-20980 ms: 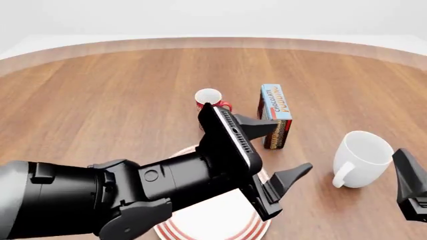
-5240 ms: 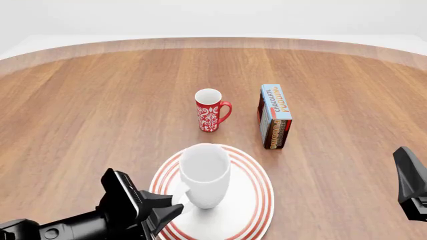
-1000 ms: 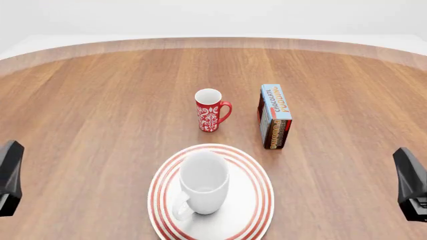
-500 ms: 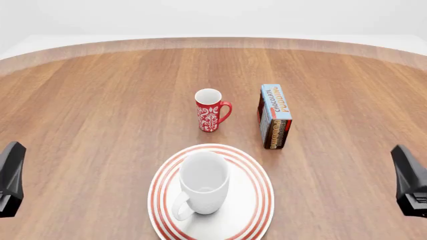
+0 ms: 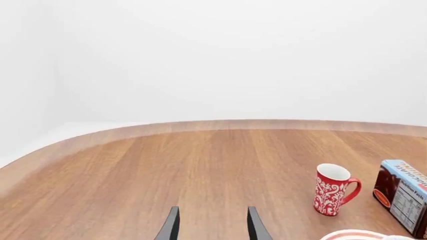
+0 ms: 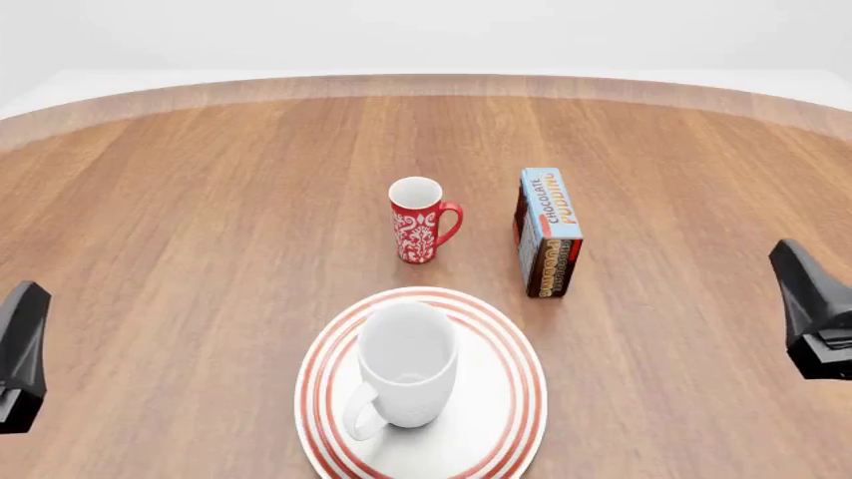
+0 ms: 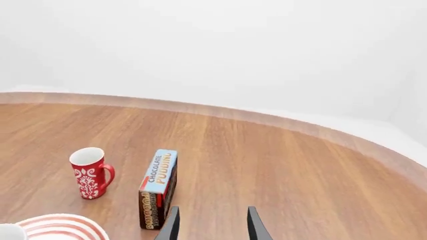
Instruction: Pick up the white mug and put it on the plate, and put the chocolate pudding to the right of the plate.
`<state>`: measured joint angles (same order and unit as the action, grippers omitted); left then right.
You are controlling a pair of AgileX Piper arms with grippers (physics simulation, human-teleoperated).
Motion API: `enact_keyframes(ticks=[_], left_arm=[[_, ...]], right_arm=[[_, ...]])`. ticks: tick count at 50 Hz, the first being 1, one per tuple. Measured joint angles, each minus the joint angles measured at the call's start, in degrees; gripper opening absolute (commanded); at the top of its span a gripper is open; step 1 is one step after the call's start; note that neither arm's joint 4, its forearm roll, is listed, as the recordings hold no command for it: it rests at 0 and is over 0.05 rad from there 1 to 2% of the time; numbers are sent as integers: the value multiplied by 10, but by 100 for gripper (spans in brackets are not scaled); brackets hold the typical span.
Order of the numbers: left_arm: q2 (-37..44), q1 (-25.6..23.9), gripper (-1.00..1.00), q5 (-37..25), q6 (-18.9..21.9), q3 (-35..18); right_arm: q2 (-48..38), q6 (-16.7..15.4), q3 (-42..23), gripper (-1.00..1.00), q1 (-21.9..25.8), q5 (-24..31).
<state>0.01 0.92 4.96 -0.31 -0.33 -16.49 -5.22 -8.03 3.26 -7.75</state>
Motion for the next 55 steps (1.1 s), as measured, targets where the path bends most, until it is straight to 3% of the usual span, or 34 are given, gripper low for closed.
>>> enact_keyframes(ticks=[25, 55], left_arm=[[0, 2, 100, 3, -9, -1], [0, 3, 100, 7, -16, -2]], right_arm=[[-157, -15, -79, 100, 34, -53], [-323, -26, -184, 100, 59, -65]])
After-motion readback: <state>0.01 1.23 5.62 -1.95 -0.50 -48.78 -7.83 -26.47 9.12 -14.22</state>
